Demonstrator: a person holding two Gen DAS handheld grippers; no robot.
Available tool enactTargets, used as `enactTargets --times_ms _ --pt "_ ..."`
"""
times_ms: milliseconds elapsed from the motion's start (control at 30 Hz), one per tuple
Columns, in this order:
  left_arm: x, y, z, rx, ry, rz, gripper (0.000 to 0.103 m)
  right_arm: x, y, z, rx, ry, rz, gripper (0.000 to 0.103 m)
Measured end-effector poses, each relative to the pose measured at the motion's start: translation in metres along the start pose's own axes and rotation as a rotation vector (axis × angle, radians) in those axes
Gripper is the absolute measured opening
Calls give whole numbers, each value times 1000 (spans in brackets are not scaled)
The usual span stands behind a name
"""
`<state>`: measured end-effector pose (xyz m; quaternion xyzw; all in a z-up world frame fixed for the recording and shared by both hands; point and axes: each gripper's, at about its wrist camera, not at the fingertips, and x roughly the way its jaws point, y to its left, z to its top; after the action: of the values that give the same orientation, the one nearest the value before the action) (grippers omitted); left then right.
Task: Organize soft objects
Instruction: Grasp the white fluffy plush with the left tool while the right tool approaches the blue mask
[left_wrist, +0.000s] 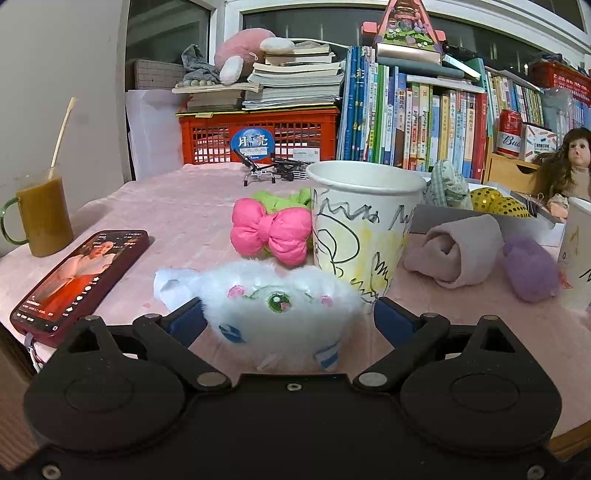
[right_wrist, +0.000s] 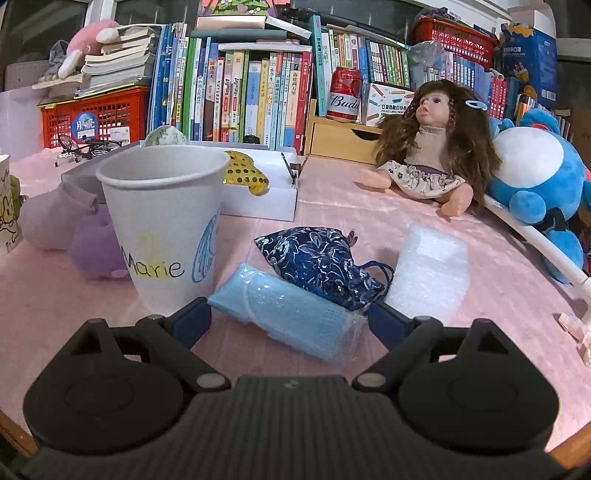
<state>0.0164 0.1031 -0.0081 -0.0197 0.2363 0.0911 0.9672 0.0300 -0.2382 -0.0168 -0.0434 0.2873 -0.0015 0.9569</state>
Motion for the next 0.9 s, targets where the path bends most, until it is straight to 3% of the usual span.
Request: enactTargets --times_ms 367,700,800,900 --pt "-2 2 -1 -8 0 9 83 -1 1 0 -6 -3 10 90" --pt "-9 1 -3 8 8 -7 79 -6 8 -3 -31 -17 16 80" --pt "-13 -1 -4 14 10 -19 79 -7 9 -4 -37 -22 24 75" --pt "-16 -2 -2 10 13 -37 78 -11 12 -3 -48 -36 30 62"
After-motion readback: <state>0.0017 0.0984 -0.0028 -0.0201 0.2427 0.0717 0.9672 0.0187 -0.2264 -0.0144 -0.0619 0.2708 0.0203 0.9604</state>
